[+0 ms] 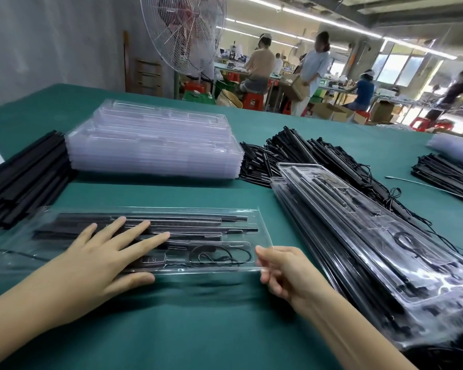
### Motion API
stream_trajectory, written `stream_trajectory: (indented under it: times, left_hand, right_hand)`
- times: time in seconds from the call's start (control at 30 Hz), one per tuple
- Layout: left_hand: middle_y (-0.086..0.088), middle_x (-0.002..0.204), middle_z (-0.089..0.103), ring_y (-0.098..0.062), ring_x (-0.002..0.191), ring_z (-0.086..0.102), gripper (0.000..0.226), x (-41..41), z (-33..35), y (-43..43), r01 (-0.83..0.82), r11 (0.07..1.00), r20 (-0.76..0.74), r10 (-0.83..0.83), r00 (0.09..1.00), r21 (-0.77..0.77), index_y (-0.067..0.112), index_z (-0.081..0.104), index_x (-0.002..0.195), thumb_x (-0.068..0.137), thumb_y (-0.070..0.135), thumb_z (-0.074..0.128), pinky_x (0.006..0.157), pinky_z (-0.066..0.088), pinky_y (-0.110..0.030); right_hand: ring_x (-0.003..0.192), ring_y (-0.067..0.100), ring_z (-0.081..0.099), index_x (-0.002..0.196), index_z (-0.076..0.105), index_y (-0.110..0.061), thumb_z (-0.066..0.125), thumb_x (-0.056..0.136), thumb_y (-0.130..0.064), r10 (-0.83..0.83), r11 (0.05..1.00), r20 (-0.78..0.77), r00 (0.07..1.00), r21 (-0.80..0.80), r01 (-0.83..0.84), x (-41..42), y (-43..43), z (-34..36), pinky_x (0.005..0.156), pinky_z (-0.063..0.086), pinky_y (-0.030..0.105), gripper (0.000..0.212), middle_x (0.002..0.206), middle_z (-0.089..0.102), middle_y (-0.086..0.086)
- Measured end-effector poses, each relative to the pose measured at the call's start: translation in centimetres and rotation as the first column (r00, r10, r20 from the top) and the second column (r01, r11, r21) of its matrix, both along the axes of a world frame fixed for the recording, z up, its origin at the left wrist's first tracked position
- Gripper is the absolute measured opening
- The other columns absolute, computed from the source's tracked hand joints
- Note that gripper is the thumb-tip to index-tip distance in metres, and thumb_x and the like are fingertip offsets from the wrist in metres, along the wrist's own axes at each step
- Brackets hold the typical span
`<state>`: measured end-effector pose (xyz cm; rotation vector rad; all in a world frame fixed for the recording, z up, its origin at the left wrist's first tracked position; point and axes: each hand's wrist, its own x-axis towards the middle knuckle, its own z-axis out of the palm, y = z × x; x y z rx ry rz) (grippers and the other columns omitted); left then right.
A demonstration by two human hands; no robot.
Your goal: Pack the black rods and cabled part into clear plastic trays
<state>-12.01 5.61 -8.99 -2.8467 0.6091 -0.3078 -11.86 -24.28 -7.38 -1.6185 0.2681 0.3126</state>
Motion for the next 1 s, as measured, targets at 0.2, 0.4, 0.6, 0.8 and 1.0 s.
stream_trajectory:
  times: [0.2,0.4,0.6,0.8,1.0]
  left_hand:
    - [-0.01,0.128,0.061,-0.037,0.112,0.06,0.062,-0.3,0.2,-0.2,0.045,0.998,0.069,-0.042,0.997,-0.049,0.032,0.036,0.14,0.094,0.065,0.011,0.082,0.05,-0.057]
    - [-0.013,0.12,0.062,-0.027,0.109,0.052,0.047,-2.1,1.0,-4.7,0.487,0.868,0.442,-0.402,0.802,-0.094,0.012,0.052,0.122,0.075,0.015,0.057,0.095,0.038,-0.041]
    - [-0.005,0.113,0.07,-0.023,0.099,0.068,0.066,-0.4,1.5,-9.2,0.395,0.916,0.287,-0.36,0.888,-0.07,0.019,0.069,0.116,0.053,0.031,0.085,0.078,0.057,-0.04]
    - [-0.004,0.103,0.072,-0.021,0.083,0.07,0.06,0.6,0.4,-9.8,0.369,0.925,0.287,-0.331,0.899,-0.088,0.021,0.071,0.111,0.052,0.015,0.082,0.056,0.053,-0.027]
    - [-0.005,0.104,0.072,-0.022,0.085,0.07,0.054,0.8,-0.1,-9.9,0.38,0.92,0.368,-0.323,0.872,-0.092,0.02,0.072,0.109,0.056,0.013,0.08,0.057,0.053,-0.029]
  right_hand:
    - [0.027,0.009,0.037,0.067,0.048,-0.009,0.055,0.092,-0.02,-0.025,1.0,0.033,0.999,0.008,0.025,0.1,0.4,-0.2,0.031,0.02,0.014,0.028,0.042,0.05,0.002]
    - [0.028,0.012,0.041,0.07,0.051,-0.007,0.054,0.091,-0.02,-0.012,0.993,-0.093,0.996,0.117,0.023,1.0,0.1,0.0,0.029,0.025,0.014,0.024,0.047,0.053,0.006]
    - [0.032,0.015,0.048,0.077,0.051,-0.006,0.053,0.093,-0.021,0.046,0.989,-0.122,0.991,0.142,-0.029,1.4,-0.3,-0.2,0.031,0.033,0.016,0.023,0.051,0.056,0.011]
    - [0.041,0.019,0.059,0.078,0.057,0.003,0.048,0.094,-0.011,-0.022,0.993,-0.068,0.997,0.118,0.03,2.2,-0.5,0.2,0.037,0.047,0.022,0.023,0.057,0.061,0.012]
    - [0.043,0.013,0.061,0.086,0.059,0.002,0.056,0.087,0.003,0.0,0.998,-0.094,0.996,0.057,0.005,2.8,-0.5,0.9,0.037,0.044,0.018,0.004,0.066,0.055,0.01]
